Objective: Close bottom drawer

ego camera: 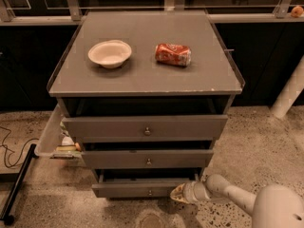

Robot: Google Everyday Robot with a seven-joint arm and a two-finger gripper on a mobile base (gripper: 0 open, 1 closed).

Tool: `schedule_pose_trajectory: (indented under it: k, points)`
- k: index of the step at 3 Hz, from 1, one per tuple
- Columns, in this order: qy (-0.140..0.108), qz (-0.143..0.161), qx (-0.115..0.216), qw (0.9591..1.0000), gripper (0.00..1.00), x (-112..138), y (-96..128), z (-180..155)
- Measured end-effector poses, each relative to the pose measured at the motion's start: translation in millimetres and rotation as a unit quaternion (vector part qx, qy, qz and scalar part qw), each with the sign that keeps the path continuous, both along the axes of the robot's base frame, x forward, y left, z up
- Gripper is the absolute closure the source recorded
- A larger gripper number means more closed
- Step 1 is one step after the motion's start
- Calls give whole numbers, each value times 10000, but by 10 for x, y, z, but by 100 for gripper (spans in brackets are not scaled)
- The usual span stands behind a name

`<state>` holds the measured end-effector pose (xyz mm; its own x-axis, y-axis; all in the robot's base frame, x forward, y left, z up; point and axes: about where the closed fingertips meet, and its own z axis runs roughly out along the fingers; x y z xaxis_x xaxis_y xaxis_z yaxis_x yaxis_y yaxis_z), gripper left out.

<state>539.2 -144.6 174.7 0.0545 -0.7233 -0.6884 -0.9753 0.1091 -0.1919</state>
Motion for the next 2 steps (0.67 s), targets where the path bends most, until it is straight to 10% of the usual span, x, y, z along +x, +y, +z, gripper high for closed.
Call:
schedule_pose_trajectory:
  k: [2]
  points:
    - [0, 0, 0, 10000, 0, 0, 1, 0]
